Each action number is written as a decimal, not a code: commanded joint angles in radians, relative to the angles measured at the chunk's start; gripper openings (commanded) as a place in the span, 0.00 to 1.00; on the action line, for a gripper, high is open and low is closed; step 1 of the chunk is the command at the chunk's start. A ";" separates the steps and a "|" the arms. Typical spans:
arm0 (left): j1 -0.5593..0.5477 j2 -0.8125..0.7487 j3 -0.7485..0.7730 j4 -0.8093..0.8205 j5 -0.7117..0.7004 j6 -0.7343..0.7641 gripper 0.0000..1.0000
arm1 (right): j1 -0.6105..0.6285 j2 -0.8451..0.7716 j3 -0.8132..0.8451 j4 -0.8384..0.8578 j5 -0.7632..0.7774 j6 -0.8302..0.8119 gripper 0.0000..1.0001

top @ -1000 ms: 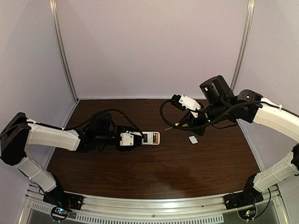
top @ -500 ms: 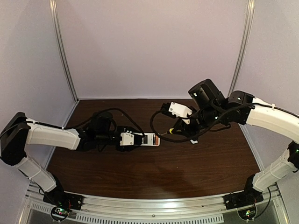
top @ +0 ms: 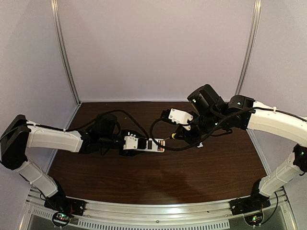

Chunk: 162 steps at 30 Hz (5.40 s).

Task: Unload the batteries from the remote control

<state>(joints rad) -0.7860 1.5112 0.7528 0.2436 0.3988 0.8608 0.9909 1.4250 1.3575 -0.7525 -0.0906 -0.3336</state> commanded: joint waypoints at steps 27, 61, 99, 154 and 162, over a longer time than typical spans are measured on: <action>0.005 0.024 0.062 -0.051 0.072 -0.021 0.00 | 0.040 0.034 0.029 0.013 0.078 -0.017 0.00; 0.006 0.027 0.071 -0.066 0.079 -0.022 0.00 | 0.051 0.074 0.011 -0.004 0.125 -0.015 0.00; -0.001 0.026 0.071 -0.073 0.059 -0.017 0.00 | 0.072 0.172 0.015 -0.040 0.148 0.014 0.00; -0.027 0.030 0.044 -0.026 -0.047 0.027 0.00 | 0.103 0.327 0.131 -0.146 0.094 -0.002 0.00; -0.033 0.030 0.024 0.004 -0.087 0.051 0.00 | 0.104 0.337 0.134 -0.129 0.048 -0.003 0.00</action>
<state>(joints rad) -0.8120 1.5604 0.7712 0.0555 0.3420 0.8959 1.0824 1.7229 1.4860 -0.8364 0.0288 -0.3378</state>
